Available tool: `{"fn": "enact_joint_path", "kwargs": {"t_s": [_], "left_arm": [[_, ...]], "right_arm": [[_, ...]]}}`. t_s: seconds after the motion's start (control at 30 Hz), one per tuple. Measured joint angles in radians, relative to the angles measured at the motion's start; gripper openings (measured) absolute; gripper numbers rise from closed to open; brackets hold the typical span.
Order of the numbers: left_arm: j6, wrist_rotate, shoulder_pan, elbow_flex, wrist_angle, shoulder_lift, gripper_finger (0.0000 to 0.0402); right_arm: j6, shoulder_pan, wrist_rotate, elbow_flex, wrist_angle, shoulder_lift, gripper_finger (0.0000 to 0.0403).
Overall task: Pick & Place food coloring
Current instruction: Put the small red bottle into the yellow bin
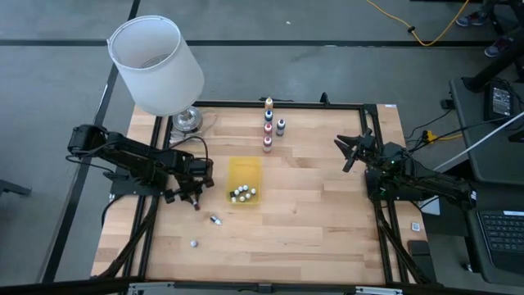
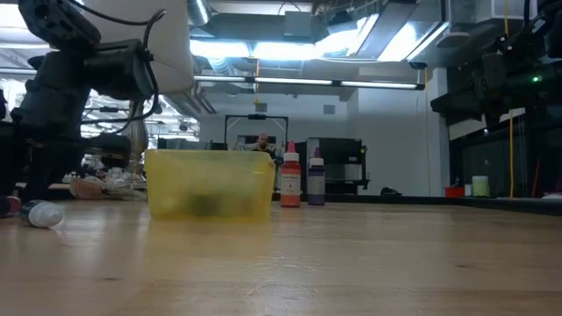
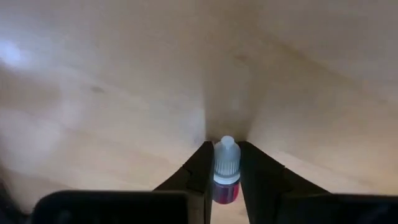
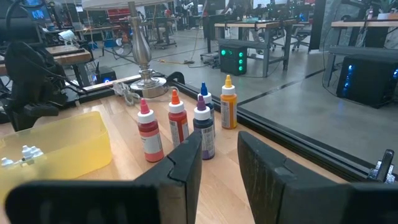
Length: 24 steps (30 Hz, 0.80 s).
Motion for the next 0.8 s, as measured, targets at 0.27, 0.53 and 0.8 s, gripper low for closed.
{"fn": "enact_joint_path", "kwargs": {"t_s": [0.27,0.53,0.8], "left_arm": [[0.064,-0.206,-0.041,0.068,-0.005,0.002,0.0057],[0.325,-0.444,-0.094,0.188,-0.004,0.002,0.0055],[0.604,-0.609,-0.176,0.346,-0.014,0.002,0.0054]], "right_arm": [[0.000,0.000,0.000,0.000,0.000,0.000,0.0106],[0.000,0.000,0.000,0.000,0.000,0.000,0.0106],[0.001,0.000,0.000,0.000,0.000,0.000,0.0106]]}}
